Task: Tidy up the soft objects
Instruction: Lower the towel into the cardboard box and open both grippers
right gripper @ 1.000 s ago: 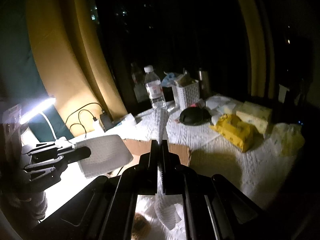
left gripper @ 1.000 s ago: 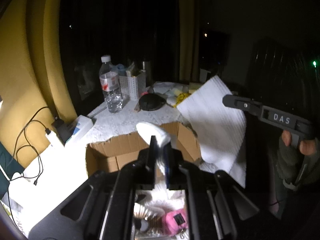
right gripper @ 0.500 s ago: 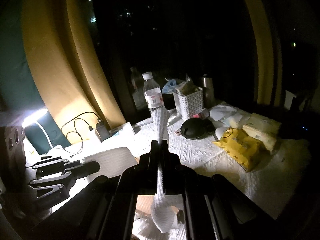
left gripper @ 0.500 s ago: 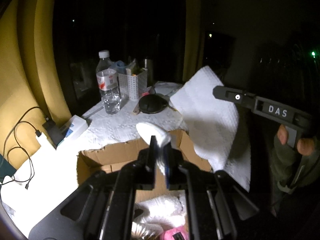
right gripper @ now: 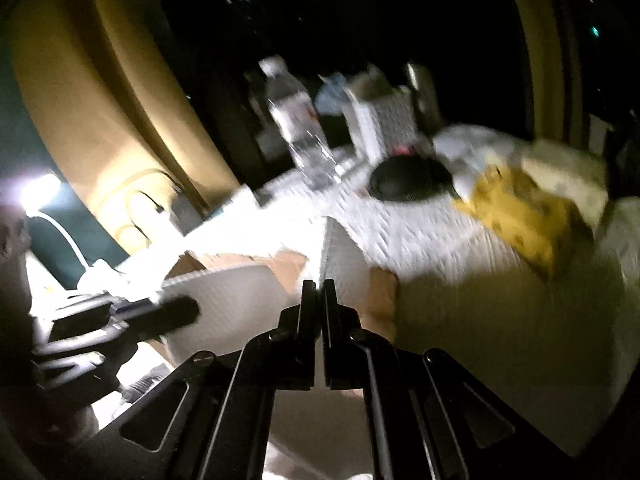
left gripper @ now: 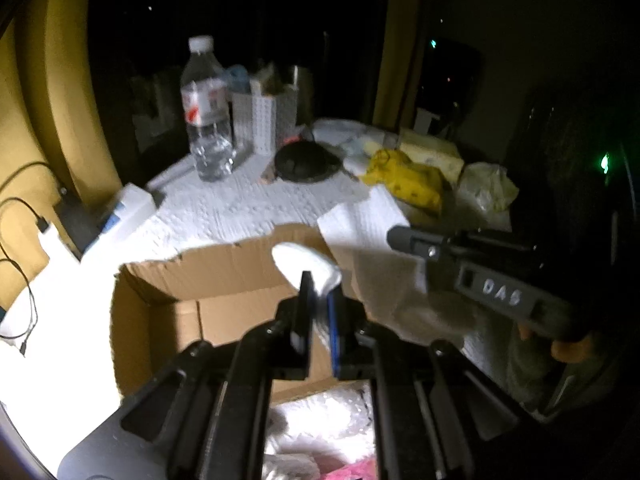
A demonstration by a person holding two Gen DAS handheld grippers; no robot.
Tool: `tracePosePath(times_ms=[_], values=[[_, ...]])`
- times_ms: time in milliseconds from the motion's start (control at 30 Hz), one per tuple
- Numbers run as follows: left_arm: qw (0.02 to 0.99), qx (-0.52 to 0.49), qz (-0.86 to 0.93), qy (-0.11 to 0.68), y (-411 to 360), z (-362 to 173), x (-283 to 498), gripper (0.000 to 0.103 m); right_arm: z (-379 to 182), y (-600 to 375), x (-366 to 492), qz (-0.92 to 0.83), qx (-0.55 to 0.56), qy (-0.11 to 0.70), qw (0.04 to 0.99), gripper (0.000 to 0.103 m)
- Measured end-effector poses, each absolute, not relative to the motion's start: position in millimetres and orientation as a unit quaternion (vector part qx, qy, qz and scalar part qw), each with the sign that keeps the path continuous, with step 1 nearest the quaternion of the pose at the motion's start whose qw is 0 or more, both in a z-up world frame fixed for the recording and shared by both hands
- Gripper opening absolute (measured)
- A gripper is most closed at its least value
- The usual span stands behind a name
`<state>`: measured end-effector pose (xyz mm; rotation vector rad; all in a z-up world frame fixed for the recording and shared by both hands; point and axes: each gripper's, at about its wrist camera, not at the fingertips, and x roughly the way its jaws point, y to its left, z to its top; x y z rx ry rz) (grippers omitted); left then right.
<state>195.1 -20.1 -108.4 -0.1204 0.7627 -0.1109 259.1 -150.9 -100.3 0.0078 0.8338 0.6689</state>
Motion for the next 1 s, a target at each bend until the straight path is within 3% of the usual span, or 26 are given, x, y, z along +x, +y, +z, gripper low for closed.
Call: tracePosePath(times_ms=[333,400,467,500,567,600,1000], values=[[0.903,-0.057,-0.065,0.42,-38.8,-143.6,208.5,0.006,-131.5,-169.1,243.9,0.302,-0.032,0.407,0.861,0.003],[0.9,-0.058,-0.065,0.426,-39.6,-147.6,211.3,0.006,-127.6,-174.2,241.1,0.302,-0.031,0.401,0.864,0.009],[0.898,-0.06,-0.065,0.431,-40.1,-150.9,213.6,0.006,-122.5,-177.8,241.4,0.303,-0.024,0.398,0.865,0.03],[0.897,-0.062,-0.064,0.433,-39.8,-152.5,215.1,0.007,-120.1,-180.4,240.6,0.307,-0.02,0.398,0.865,0.036],[0.894,-0.064,-0.063,0.438,-40.1,-155.6,217.2,0.008,-118.5,-182.2,238.6,0.303,-0.024,0.401,0.864,0.06],[0.893,-0.065,-0.063,0.441,-40.6,-157.5,218.5,0.008,-119.9,-181.7,238.3,0.3,-0.028,0.406,0.863,0.062],[0.88,-0.073,-0.058,0.465,-37.4,-168.5,223.6,0.012,-164.7,-161.8,259.0,0.257,-0.069,0.458,0.848,0.062]])
